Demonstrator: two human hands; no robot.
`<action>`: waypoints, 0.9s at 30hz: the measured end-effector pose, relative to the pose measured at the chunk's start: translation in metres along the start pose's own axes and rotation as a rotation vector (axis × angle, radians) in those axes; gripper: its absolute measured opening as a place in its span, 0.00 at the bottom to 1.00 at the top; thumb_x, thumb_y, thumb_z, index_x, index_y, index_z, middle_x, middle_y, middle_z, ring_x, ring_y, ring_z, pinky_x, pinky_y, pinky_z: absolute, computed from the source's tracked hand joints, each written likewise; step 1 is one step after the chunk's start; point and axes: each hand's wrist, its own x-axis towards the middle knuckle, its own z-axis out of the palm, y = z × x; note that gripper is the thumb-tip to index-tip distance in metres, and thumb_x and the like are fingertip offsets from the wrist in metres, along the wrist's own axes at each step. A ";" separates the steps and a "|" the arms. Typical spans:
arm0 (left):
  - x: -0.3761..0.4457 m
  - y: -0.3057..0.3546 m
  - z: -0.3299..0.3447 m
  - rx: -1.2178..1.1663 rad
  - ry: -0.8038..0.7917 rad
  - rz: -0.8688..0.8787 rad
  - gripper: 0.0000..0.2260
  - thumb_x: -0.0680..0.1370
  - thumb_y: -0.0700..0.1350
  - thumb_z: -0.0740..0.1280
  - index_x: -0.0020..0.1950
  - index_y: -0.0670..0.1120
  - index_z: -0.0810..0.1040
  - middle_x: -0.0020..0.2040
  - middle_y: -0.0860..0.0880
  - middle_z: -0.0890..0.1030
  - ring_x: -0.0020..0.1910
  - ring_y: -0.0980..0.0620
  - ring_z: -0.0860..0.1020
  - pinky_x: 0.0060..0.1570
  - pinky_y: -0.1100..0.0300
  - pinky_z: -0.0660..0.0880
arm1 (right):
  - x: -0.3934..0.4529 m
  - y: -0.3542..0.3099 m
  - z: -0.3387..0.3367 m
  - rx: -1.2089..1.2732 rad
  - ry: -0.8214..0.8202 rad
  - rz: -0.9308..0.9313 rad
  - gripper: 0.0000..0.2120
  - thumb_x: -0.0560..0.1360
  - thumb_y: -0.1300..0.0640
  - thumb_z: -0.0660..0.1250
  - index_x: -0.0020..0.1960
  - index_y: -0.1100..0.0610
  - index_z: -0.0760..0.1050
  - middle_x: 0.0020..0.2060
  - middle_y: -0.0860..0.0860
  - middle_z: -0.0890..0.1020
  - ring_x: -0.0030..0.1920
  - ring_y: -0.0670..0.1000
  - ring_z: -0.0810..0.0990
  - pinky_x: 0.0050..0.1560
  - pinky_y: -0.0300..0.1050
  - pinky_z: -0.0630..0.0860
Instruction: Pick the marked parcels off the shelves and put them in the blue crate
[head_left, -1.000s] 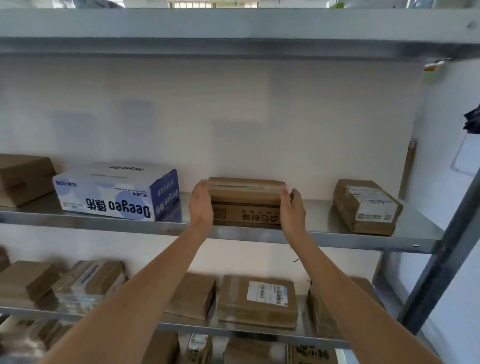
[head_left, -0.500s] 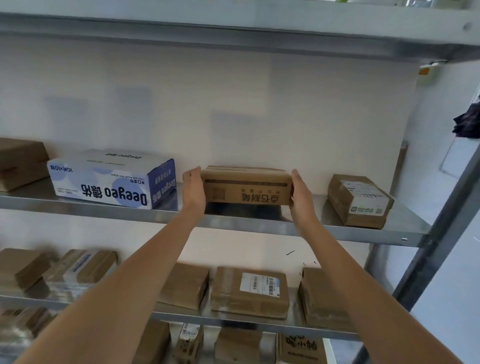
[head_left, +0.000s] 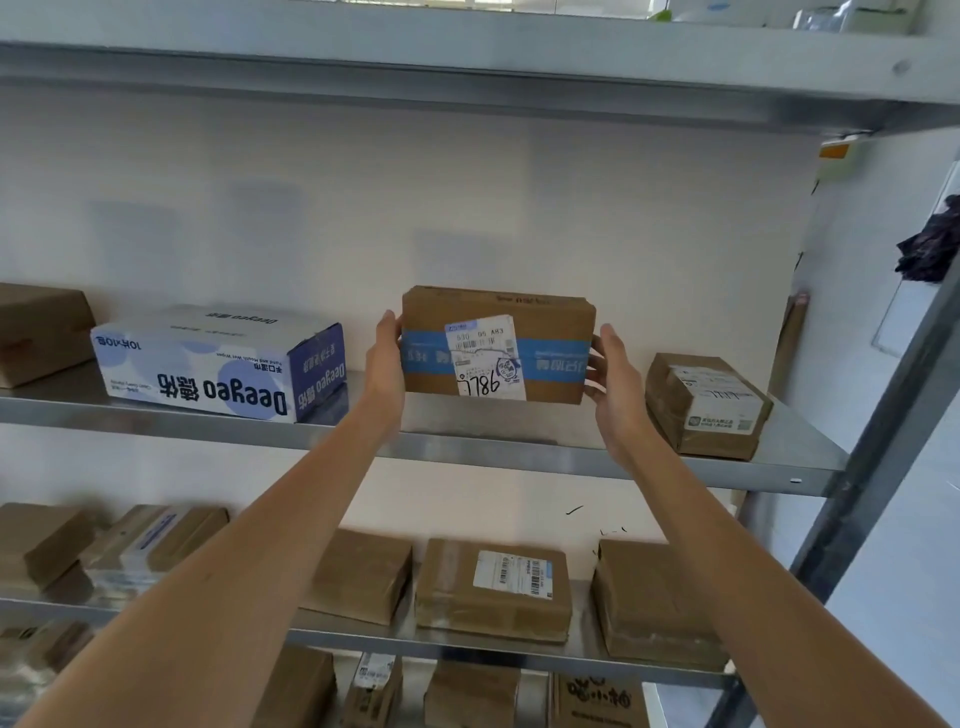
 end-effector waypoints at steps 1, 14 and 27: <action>0.001 -0.001 0.001 -0.014 0.018 -0.009 0.10 0.80 0.61 0.57 0.52 0.57 0.72 0.40 0.61 0.76 0.39 0.60 0.77 0.47 0.59 0.75 | 0.000 0.000 0.000 -0.011 0.006 -0.003 0.17 0.82 0.40 0.54 0.59 0.48 0.76 0.52 0.49 0.82 0.54 0.49 0.79 0.59 0.47 0.74; 0.001 0.002 -0.003 0.063 -0.007 -0.012 0.17 0.80 0.63 0.53 0.45 0.56 0.76 0.38 0.52 0.81 0.38 0.55 0.79 0.39 0.59 0.75 | -0.003 -0.005 0.007 0.153 0.040 0.066 0.11 0.81 0.47 0.60 0.50 0.50 0.80 0.40 0.48 0.83 0.43 0.46 0.80 0.47 0.45 0.79; 0.012 -0.003 -0.016 0.356 -0.070 0.010 0.17 0.82 0.58 0.51 0.56 0.51 0.76 0.44 0.50 0.80 0.43 0.54 0.76 0.49 0.56 0.71 | -0.007 -0.014 0.005 0.083 0.029 0.171 0.11 0.80 0.52 0.58 0.49 0.54 0.78 0.39 0.51 0.80 0.42 0.50 0.77 0.38 0.43 0.76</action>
